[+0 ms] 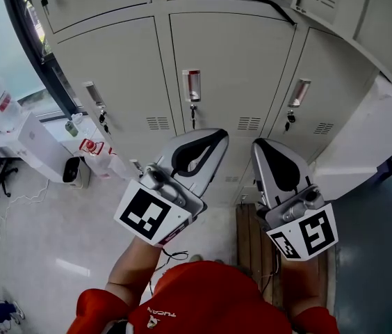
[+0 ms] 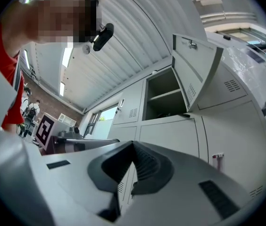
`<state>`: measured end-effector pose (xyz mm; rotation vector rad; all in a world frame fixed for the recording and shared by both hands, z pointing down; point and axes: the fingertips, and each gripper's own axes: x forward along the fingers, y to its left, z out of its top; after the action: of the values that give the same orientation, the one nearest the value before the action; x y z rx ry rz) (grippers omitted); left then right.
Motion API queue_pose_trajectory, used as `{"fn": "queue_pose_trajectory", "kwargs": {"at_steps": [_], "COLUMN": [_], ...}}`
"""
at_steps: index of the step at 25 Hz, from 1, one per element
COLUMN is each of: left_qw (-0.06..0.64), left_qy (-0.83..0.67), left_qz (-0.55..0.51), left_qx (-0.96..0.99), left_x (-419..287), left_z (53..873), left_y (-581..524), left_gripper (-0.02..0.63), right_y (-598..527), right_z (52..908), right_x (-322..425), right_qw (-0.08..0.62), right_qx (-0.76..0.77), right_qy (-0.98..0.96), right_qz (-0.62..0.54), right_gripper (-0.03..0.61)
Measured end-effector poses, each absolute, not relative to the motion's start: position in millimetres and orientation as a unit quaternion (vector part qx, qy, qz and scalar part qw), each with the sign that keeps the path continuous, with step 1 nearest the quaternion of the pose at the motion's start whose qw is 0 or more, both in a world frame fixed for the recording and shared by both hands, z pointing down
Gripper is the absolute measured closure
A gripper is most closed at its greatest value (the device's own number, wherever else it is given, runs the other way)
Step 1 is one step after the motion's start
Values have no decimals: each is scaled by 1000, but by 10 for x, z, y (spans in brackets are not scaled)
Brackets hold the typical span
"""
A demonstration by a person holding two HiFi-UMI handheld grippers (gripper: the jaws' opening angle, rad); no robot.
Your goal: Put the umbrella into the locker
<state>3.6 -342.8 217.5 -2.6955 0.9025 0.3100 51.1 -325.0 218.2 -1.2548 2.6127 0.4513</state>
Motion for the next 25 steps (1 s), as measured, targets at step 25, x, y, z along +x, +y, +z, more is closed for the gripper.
{"fn": "queue_pose_trajectory", "kwargs": {"at_steps": [25], "left_qw": [132], "left_qy": [309], "left_qz": [97], "left_qx": [-937], "left_x": [44], "left_z": [2166], "left_y": [-3402], "left_gripper": [609], "right_y": [-3216], "right_z": [2050], "right_x": [478], "right_qw": [92], "right_qx": [-423], "right_qy": [885], "right_qz": [174], "right_gripper": [577]}}
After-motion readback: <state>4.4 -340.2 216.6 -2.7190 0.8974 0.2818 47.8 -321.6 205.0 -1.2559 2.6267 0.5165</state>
